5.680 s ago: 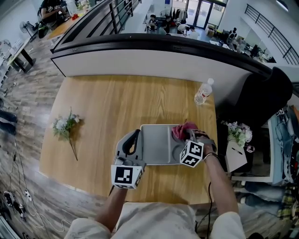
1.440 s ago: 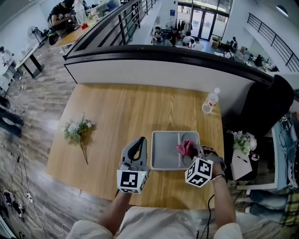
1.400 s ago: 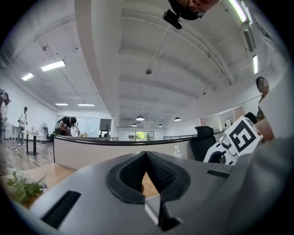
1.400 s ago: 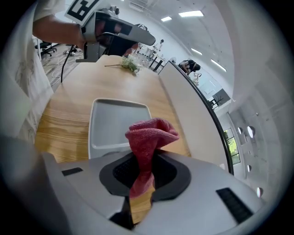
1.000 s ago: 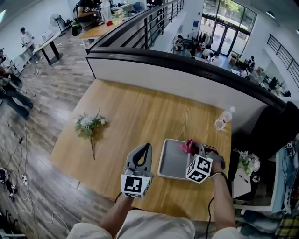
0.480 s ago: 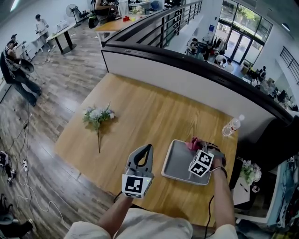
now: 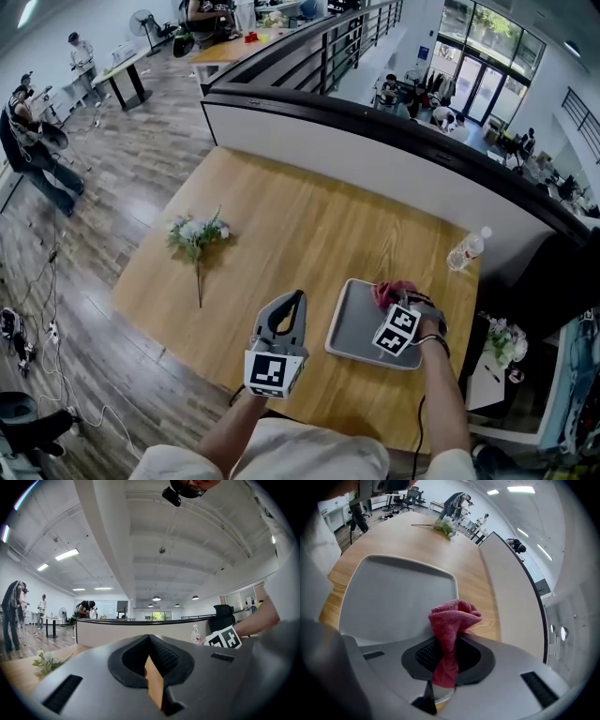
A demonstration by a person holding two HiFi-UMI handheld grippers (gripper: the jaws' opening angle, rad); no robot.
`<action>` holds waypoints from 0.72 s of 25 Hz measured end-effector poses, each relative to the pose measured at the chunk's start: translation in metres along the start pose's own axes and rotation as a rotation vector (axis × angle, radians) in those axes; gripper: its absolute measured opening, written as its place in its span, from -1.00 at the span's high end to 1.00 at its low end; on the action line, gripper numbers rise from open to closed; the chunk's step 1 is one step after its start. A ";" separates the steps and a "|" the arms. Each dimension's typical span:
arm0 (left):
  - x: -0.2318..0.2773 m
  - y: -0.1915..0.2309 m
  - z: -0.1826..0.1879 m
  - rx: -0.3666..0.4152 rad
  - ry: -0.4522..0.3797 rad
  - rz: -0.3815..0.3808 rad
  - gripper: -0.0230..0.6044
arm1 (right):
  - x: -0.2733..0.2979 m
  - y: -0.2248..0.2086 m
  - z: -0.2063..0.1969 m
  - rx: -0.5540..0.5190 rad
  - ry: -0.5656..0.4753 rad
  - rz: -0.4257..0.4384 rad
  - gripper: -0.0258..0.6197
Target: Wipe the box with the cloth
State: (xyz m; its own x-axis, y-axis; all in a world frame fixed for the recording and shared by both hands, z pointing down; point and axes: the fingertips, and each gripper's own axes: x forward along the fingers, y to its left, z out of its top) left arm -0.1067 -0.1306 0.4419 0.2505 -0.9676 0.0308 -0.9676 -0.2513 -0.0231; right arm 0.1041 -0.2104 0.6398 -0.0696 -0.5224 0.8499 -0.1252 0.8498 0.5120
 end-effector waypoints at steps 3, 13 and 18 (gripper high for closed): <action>0.001 0.000 -0.001 -0.001 0.003 0.001 0.89 | 0.000 0.000 0.000 0.006 -0.004 -0.001 0.69; 0.002 -0.002 -0.002 -0.005 0.002 -0.014 0.89 | 0.001 0.003 0.003 0.013 -0.005 -0.002 0.69; 0.004 -0.003 -0.002 -0.006 0.000 -0.017 0.89 | 0.000 0.007 0.005 0.008 0.003 0.015 0.69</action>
State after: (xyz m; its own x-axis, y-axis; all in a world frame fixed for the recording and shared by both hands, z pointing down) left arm -0.1026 -0.1334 0.4438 0.2673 -0.9631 0.0312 -0.9633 -0.2679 -0.0165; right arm 0.0981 -0.2051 0.6423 -0.0684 -0.5091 0.8580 -0.1326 0.8570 0.4980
